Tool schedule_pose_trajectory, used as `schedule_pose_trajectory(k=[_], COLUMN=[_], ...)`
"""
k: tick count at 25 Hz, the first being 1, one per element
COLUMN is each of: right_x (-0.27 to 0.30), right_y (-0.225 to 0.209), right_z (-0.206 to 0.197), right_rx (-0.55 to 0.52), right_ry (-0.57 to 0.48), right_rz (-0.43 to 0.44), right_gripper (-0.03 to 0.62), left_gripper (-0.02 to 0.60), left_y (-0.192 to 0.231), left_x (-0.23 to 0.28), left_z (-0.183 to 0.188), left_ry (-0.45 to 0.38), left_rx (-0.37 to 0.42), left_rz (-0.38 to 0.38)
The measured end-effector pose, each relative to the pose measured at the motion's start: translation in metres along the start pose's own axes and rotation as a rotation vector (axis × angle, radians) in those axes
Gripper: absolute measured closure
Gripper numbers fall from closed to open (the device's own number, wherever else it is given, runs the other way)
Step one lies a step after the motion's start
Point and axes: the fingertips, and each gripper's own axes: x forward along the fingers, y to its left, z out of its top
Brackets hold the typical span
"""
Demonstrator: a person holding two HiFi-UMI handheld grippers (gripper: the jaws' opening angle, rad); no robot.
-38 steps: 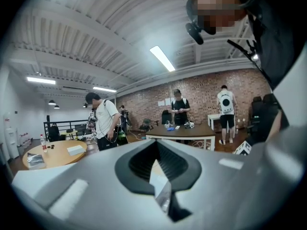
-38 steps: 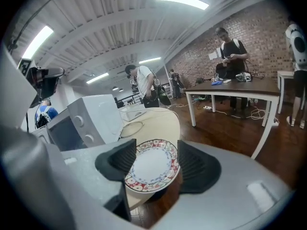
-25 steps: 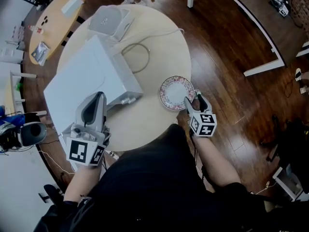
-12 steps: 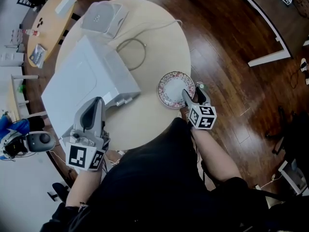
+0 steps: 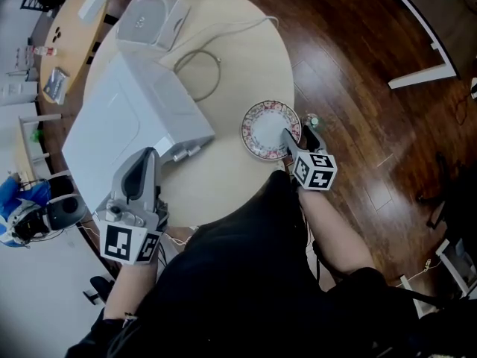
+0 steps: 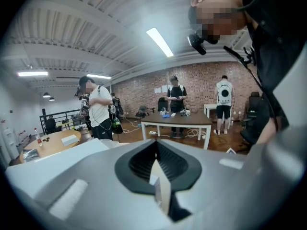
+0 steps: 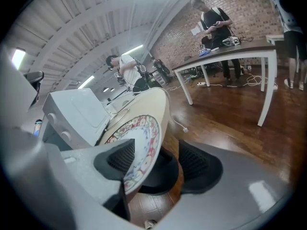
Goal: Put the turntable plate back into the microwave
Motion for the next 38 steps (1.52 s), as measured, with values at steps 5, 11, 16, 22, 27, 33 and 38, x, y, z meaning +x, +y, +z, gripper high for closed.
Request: schedule_pose_trajectory(k=[5, 11, 16, 22, 27, 33, 38], right_x=[0.003, 0.013, 0.019, 0.022, 0.012, -0.005, -0.016], right_y=[0.001, 0.005, 0.004, 0.004, 0.003, -0.007, 0.005], right_z=[0.005, -0.001, 0.000, 0.003, 0.004, 0.005, 0.013], right_rx=[0.026, 0.055, 0.066, 0.076, 0.068, 0.120, 0.152], right_ry=[-0.037, -0.001, 0.007, 0.015, 0.012, -0.007, -0.038], right_rz=[0.025, 0.070, 0.103, 0.125, 0.075, 0.037, 0.050], right_gripper=[0.312, 0.313, 0.312, 0.326, 0.441, 0.467, 0.513], left_gripper=[0.577, 0.577, 0.577, 0.577, 0.577, 0.577, 0.577], left_y=[-0.007, -0.012, -0.014, -0.013, -0.012, -0.008, 0.003], left_x=[0.004, 0.006, 0.005, 0.000, -0.005, -0.017, -0.032], left_z=[0.001, 0.004, 0.008, 0.011, 0.016, 0.019, 0.017], left_ry=[0.012, 0.024, 0.035, 0.026, -0.003, -0.049, -0.080], left_rx=[0.012, 0.026, 0.044, 0.044, 0.044, 0.033, 0.012], left_rz=[-0.007, 0.003, 0.020, 0.041, 0.039, 0.039, 0.047])
